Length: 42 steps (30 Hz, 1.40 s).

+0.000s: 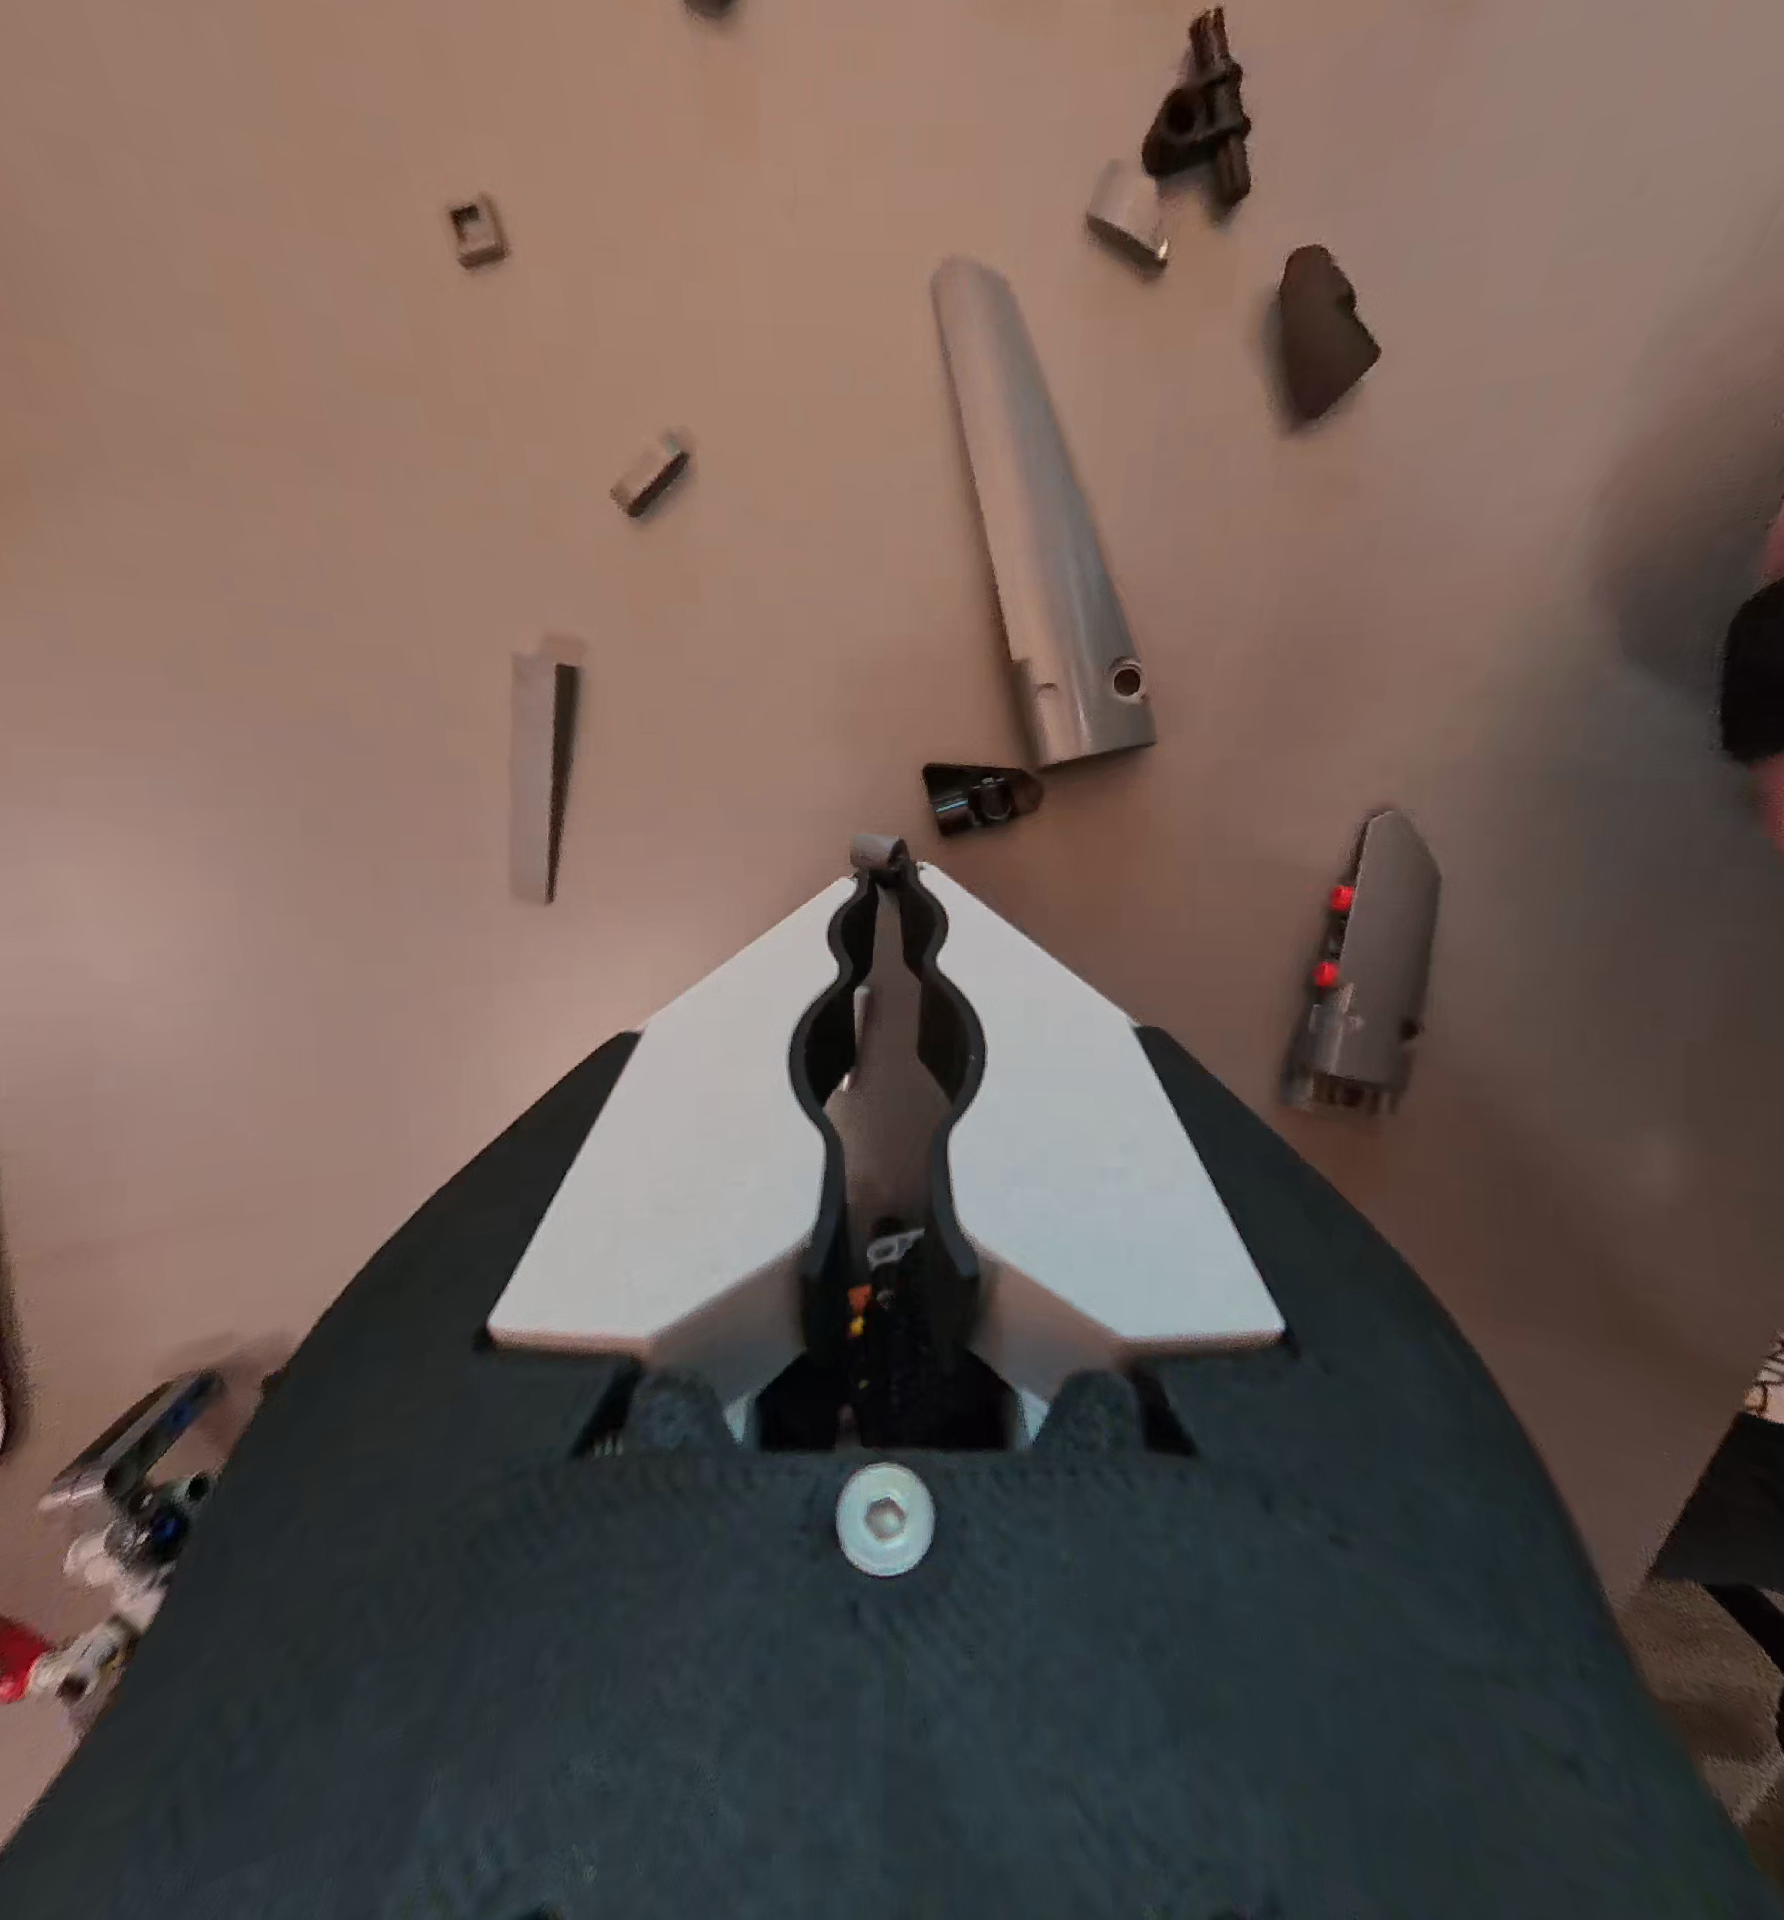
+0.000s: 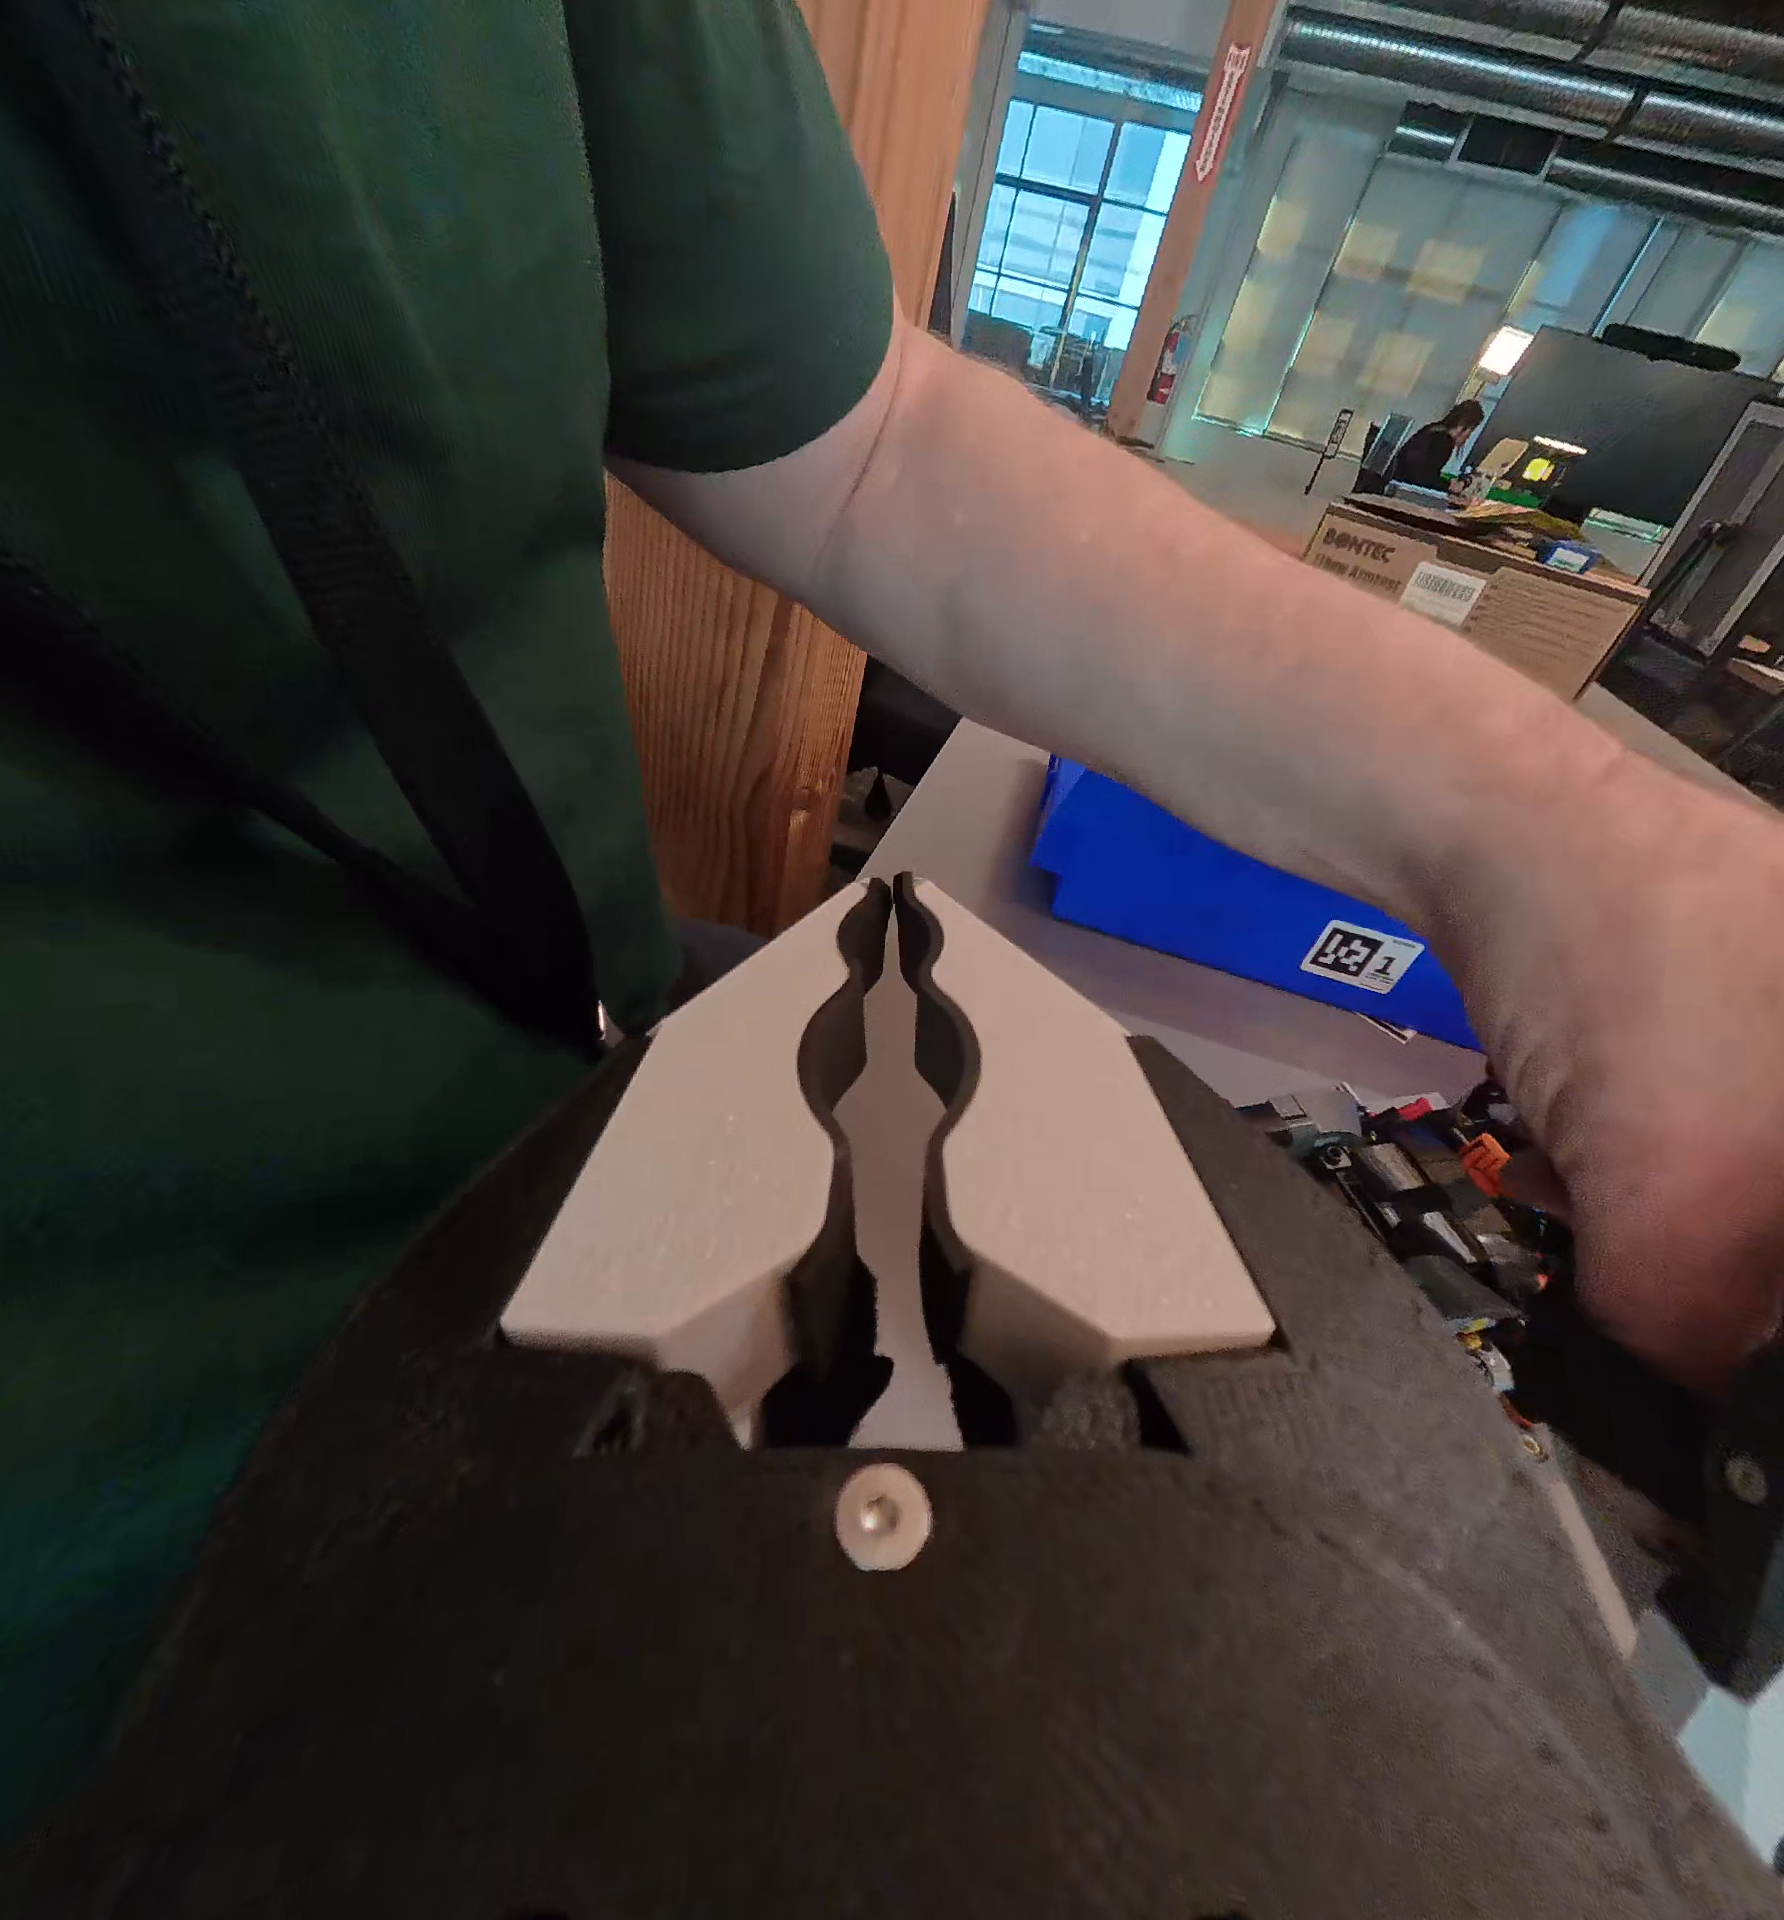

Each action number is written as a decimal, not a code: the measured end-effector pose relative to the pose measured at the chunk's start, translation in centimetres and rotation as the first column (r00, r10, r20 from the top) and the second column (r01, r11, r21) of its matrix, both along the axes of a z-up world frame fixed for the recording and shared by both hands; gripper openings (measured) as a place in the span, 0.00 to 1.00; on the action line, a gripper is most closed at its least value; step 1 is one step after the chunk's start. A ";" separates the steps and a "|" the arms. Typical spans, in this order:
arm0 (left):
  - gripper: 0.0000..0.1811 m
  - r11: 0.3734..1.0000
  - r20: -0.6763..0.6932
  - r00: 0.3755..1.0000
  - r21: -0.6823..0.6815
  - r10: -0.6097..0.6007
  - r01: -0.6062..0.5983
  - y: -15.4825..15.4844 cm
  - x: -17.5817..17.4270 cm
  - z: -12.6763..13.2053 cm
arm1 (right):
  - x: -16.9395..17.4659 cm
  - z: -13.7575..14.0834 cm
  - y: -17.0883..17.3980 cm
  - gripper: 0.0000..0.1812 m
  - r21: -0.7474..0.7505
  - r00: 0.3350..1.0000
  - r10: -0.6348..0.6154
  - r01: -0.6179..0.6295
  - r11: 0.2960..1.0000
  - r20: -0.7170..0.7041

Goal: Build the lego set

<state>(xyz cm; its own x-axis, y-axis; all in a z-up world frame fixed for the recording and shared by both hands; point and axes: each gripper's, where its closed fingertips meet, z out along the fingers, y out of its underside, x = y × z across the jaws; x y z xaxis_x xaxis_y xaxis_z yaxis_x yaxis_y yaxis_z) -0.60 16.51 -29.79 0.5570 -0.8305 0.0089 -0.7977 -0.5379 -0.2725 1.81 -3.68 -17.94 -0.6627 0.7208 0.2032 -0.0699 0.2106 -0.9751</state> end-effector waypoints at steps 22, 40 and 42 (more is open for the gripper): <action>0.11 0.820 -0.188 0.814 0.307 0.550 -0.483 -12.9 -26.2 17.0 | -0.1 0.6 0.9 0.01 -0.060 1.000 -0.020 0.020 0.998 -0.005; 0.14 0.818 -0.372 0.763 -0.014 0.529 -0.574 -25.4 -33.8 7.8 | -0.6 0.8 3.2 0.01 -0.210 1.000 -0.024 0.027 0.977 0.019; 0.13 0.825 -0.362 0.780 -0.052 0.510 -0.563 -26.2 -33.2 7.4 | -0.4 1.4 3.9 0.02 -0.270 1.000 -0.013 0.014 0.963 0.005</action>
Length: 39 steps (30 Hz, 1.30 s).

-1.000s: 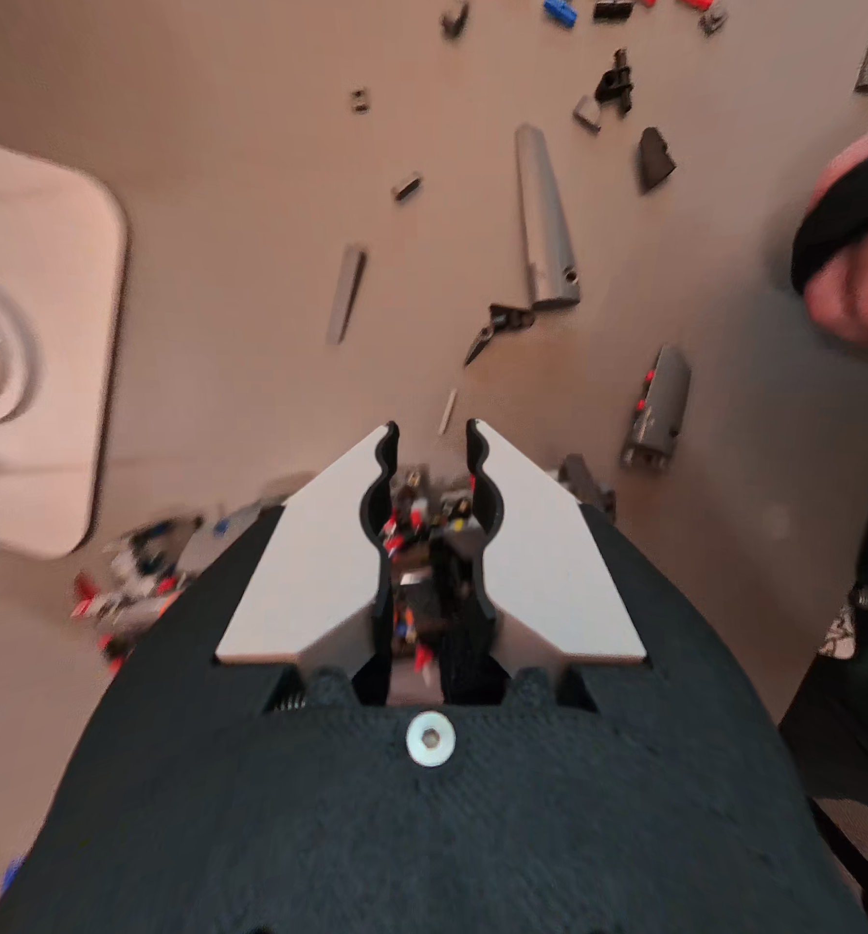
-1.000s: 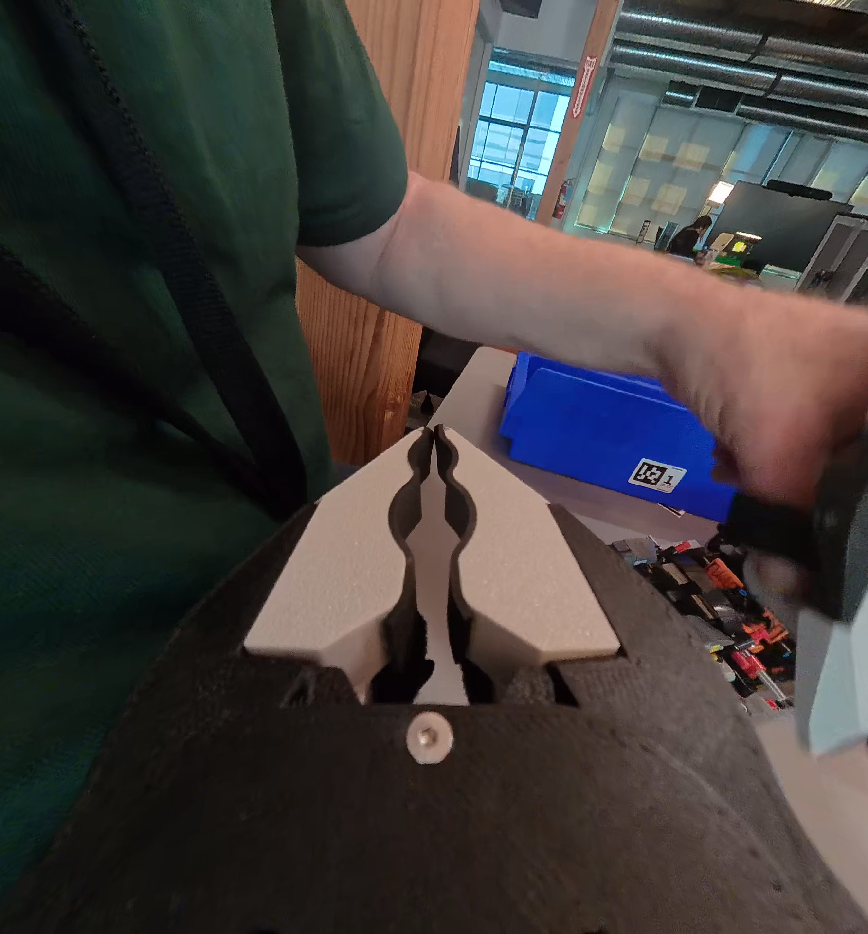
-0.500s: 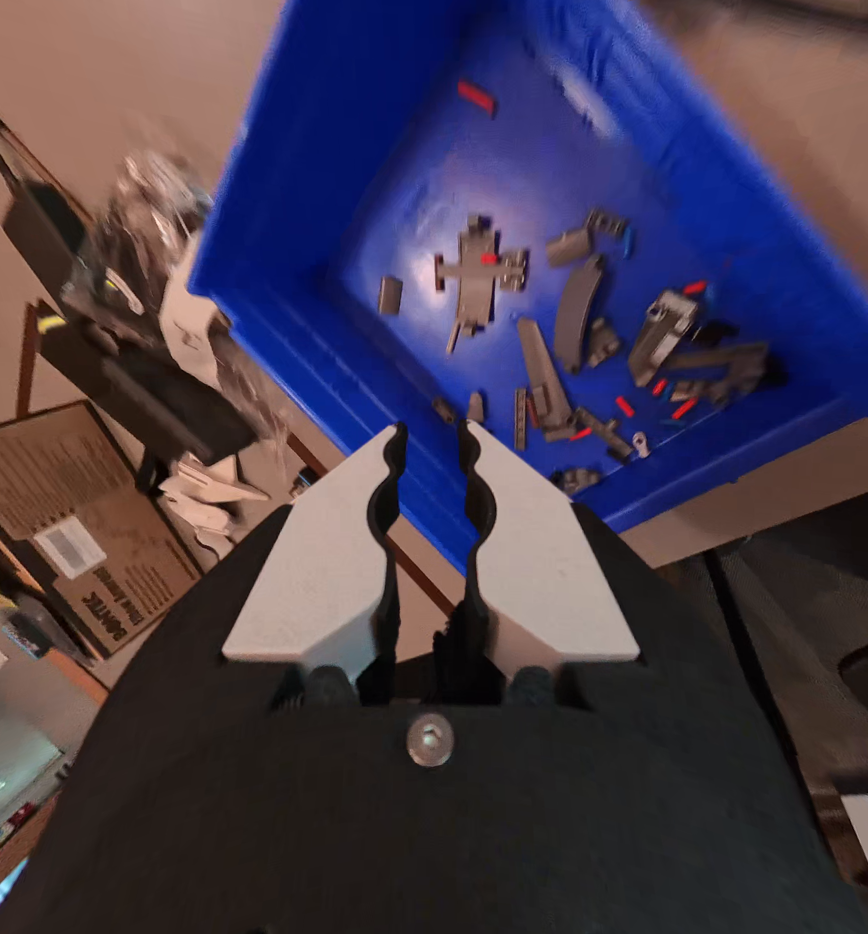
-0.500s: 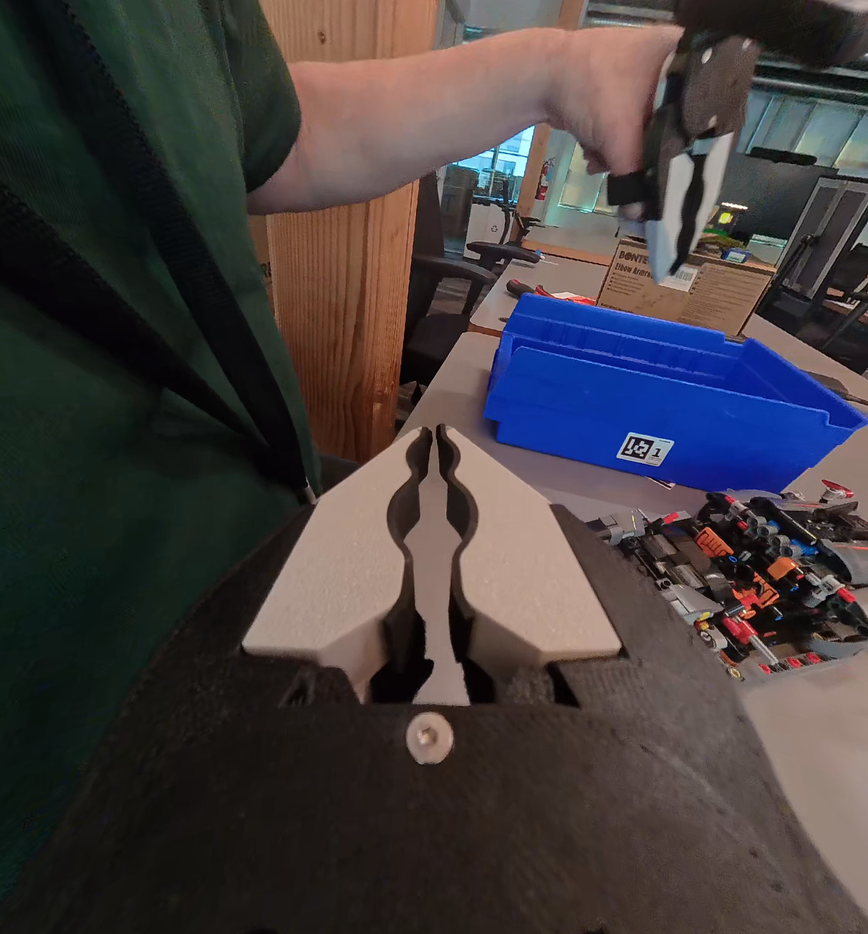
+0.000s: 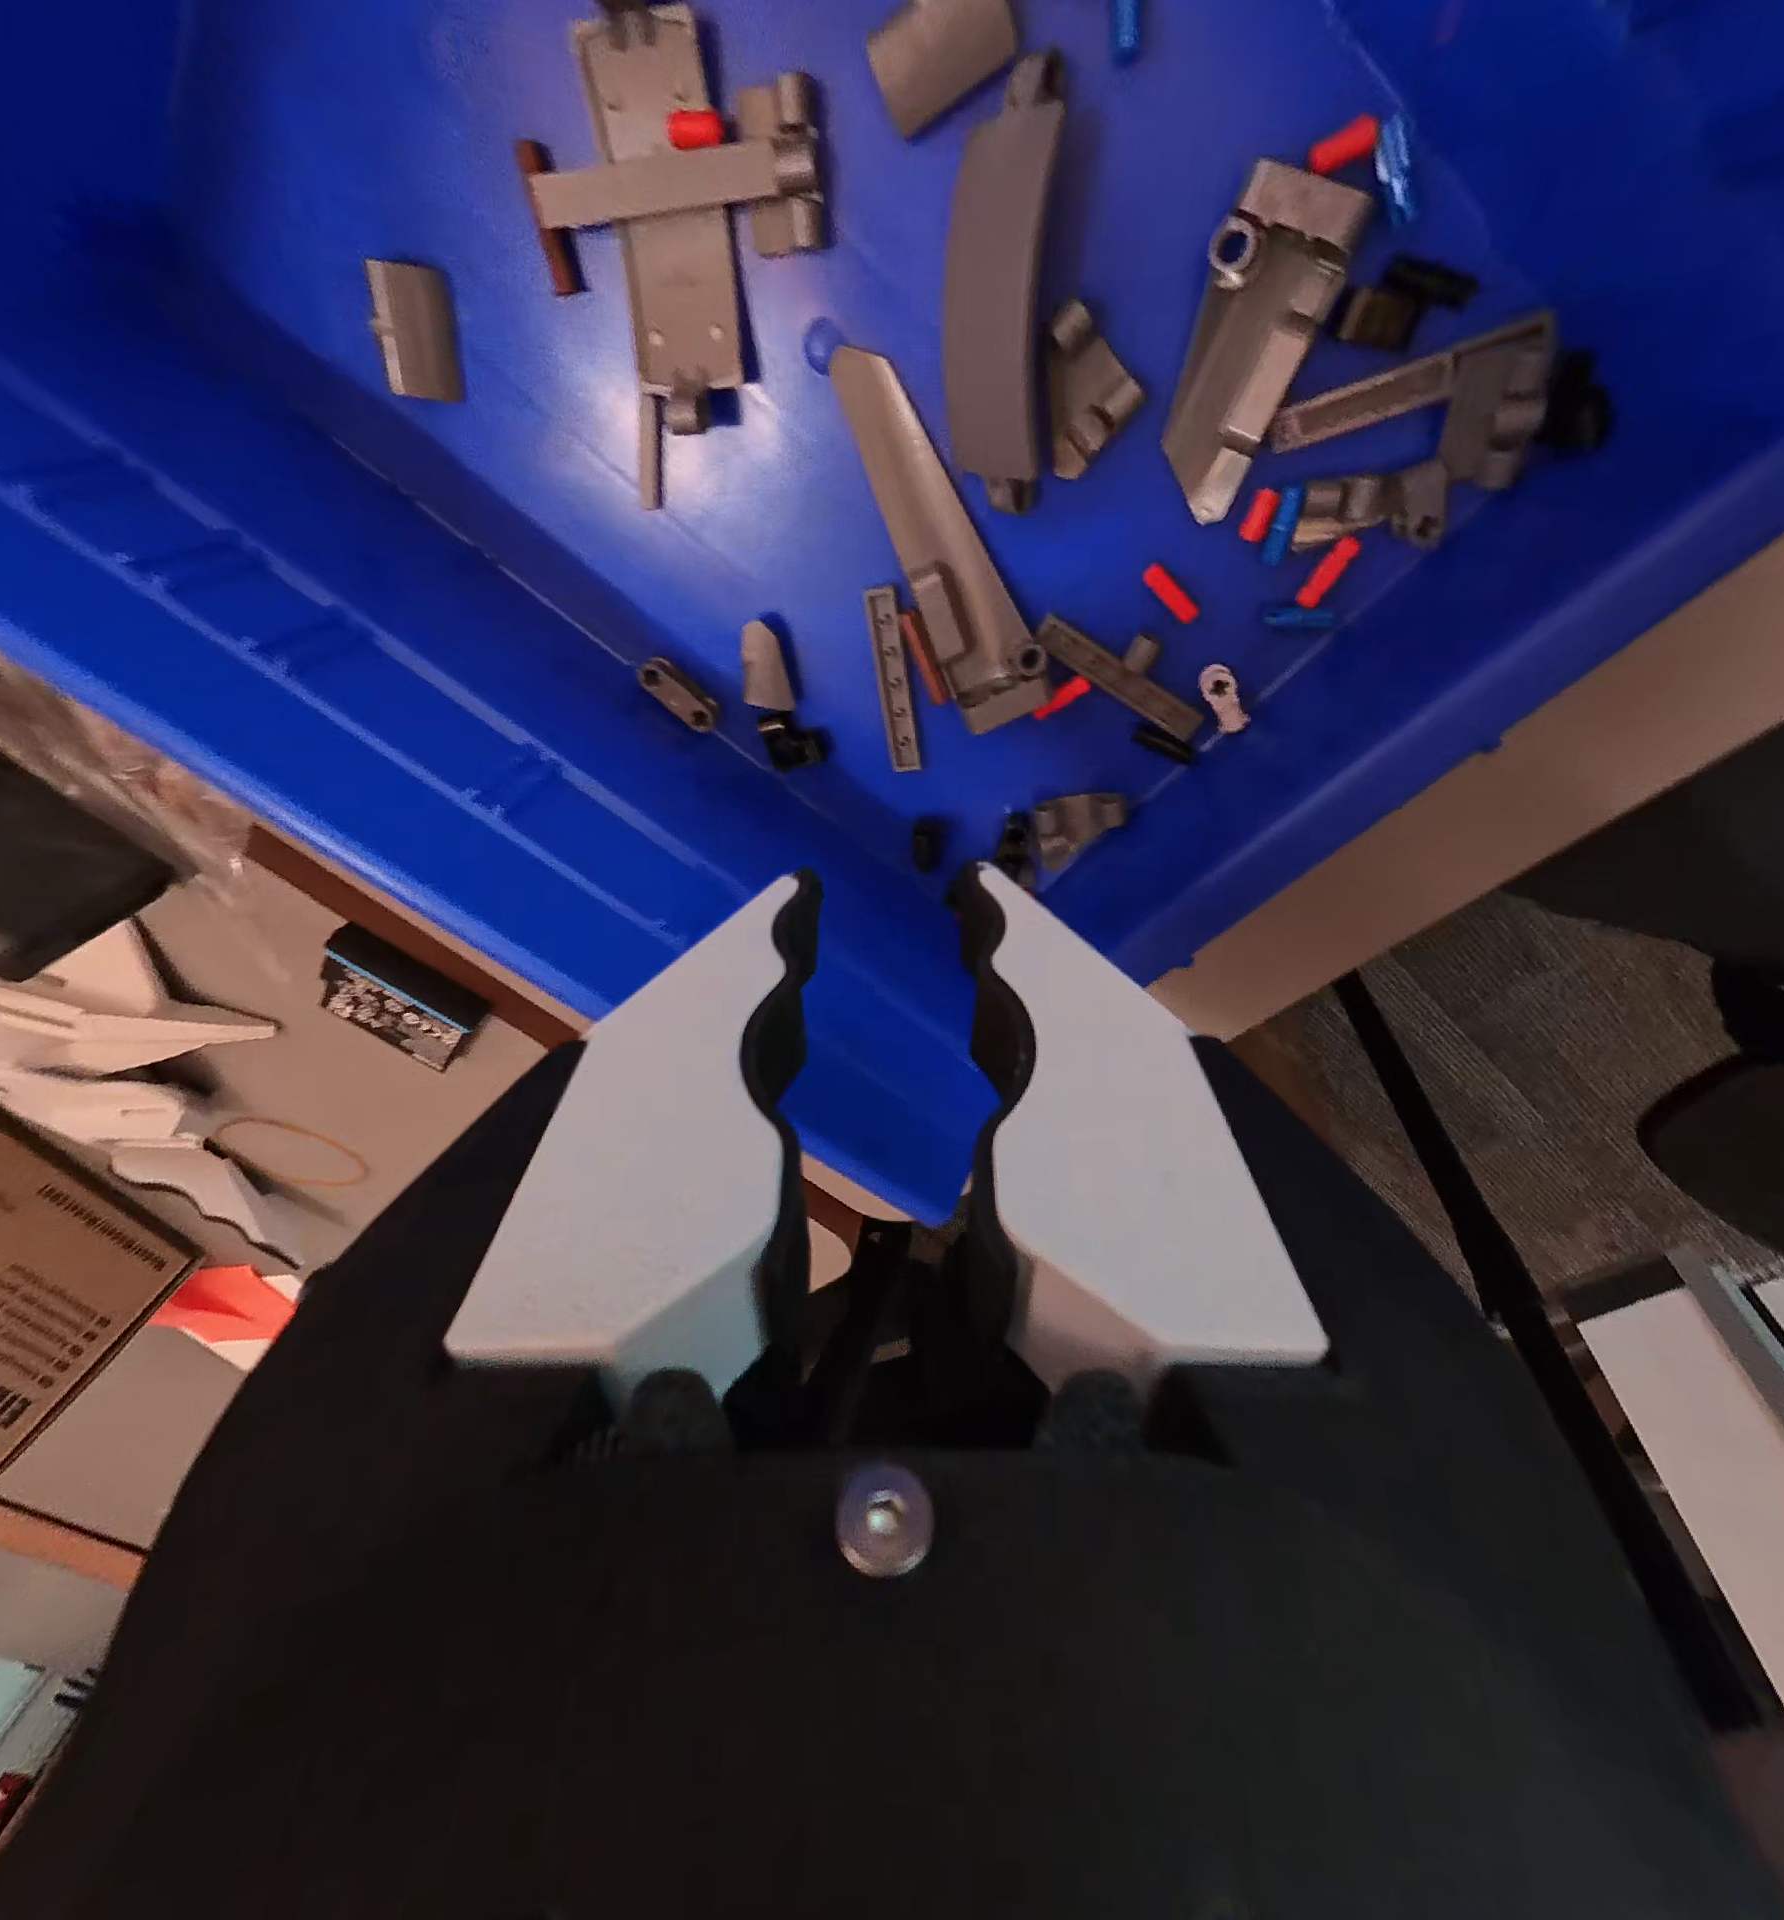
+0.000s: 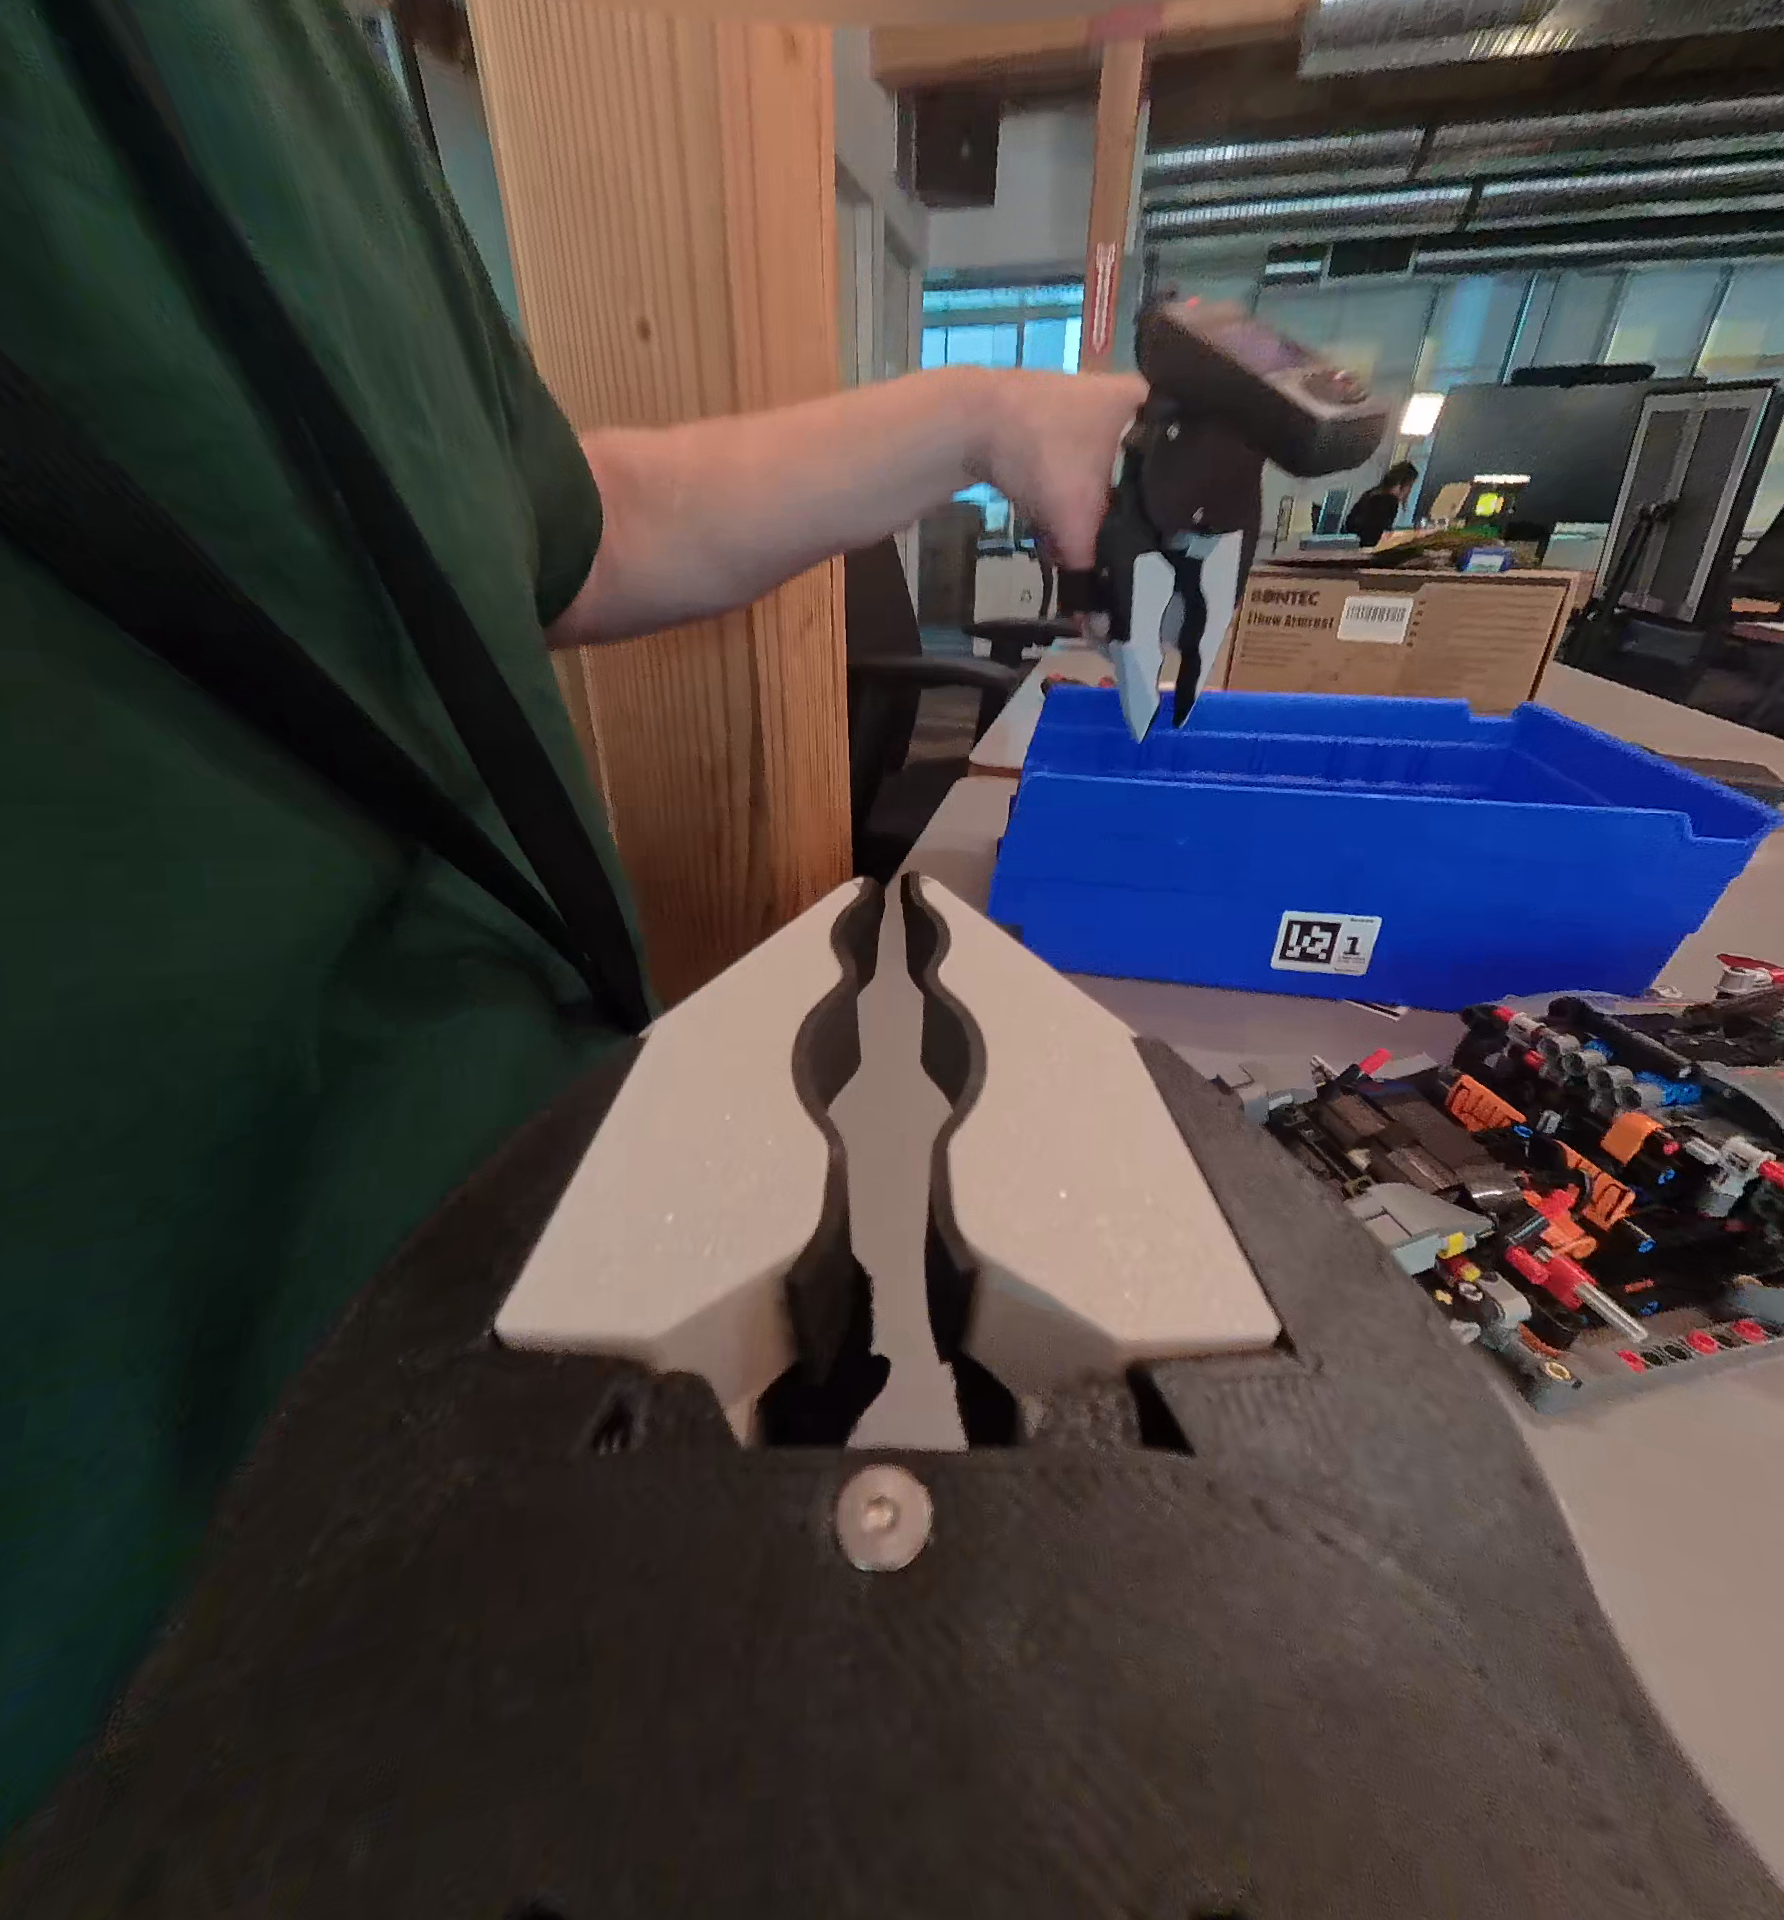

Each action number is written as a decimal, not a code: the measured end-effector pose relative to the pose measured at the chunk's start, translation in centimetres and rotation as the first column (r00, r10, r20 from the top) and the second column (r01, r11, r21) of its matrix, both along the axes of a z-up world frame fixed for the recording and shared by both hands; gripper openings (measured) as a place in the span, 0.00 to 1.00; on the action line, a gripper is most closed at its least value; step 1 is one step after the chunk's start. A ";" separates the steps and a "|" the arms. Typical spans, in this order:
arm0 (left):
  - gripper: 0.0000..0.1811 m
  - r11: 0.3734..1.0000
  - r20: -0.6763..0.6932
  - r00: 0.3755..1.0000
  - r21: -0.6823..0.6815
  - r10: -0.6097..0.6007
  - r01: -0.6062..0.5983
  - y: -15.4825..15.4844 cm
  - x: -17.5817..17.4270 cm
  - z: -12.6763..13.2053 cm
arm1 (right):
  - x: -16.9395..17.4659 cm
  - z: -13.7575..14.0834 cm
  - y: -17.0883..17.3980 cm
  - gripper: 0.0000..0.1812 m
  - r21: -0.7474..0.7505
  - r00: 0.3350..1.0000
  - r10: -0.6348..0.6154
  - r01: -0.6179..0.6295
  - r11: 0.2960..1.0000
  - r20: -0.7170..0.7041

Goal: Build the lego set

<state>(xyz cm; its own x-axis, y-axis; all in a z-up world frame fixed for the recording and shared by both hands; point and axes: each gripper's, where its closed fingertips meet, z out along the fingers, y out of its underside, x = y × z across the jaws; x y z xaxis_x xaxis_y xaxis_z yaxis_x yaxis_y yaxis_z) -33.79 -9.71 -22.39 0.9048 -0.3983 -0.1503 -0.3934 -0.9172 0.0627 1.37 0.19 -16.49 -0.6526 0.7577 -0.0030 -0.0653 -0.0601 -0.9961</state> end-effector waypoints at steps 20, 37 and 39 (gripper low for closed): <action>0.03 0.916 0.026 0.996 -0.390 -0.088 0.091 -5.1 0.0 -7.7 | 0.1 1.2 1.7 0.02 -0.118 0.999 0.004 -0.008 0.993 -0.032; 0.06 0.994 -0.054 0.998 -0.103 -0.042 0.036 -0.3 -2.7 -2.1 | 1.0 2.5 2.6 0.02 -0.184 0.997 0.004 -0.019 0.983 -0.081; 0.06 0.993 -0.061 0.997 -0.112 -0.049 0.042 -0.6 -2.6 -2.1 | 0.9 2.4 2.7 0.02 -0.187 0.997 0.005 -0.020 0.982 -0.080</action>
